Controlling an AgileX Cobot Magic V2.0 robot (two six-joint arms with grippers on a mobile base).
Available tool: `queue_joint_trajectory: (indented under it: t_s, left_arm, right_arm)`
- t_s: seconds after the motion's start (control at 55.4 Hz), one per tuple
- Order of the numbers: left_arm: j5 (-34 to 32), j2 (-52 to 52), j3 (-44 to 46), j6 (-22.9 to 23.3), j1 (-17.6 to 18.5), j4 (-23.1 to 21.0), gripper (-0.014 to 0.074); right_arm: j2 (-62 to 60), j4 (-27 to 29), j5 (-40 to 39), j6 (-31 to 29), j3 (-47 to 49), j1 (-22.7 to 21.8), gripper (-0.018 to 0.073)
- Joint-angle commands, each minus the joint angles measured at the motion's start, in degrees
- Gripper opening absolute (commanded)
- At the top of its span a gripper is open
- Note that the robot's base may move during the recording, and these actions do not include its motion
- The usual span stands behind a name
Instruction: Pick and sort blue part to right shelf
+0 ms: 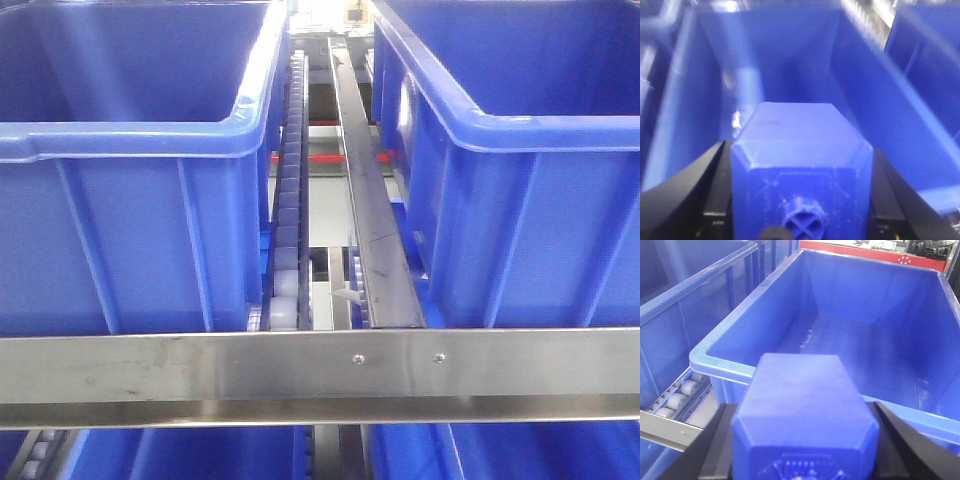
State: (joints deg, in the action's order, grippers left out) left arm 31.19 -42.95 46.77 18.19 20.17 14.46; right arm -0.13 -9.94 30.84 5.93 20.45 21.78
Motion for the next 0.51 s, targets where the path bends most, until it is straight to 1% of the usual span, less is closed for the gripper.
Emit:
queue_joint_trajectory:
  t_s: [0.0, 0.108, 0.253, 0.307, 0.415, 0.487]
  left_arm:
    - [-5.40, -8.83, 6.44, 0.49, 0.40, 0.00, 0.0305]
    - [-5.16, -20.17, 13.37, 0.49, 0.40, 0.28, 0.0307]
    - [-2.24, -34.43, 22.60, 0.49, -0.18, 0.45, 0.0306]
    - [0.07, -39.70, 26.48, 0.49, -0.66, 0.33, 0.0305]
    - [6.86, -50.12, 34.66, 0.37, -1.47, 0.33, 0.0305]
    - [11.29, -55.41, 40.10, -1.25, -1.58, 0.06, 0.0305]
  right_arm:
    - [1.24, -0.77, -5.38, -0.42, 1.49, -0.03, 0.0158]
    - [1.24, -0.77, -5.38, -0.42, 1.49, -0.03, 0.0158]
    - [1.24, -0.77, -5.13, -0.42, 1.49, -0.03, 0.0158]
    - [1.24, -0.77, -4.94, -0.42, 1.49, -0.03, 0.0158]
    - [1.24, -0.77, -4.70, -0.42, 1.49, -0.03, 0.0158]
    - [1.24, -0.77, -4.70, -0.42, 1.49, -0.03, 0.0158]
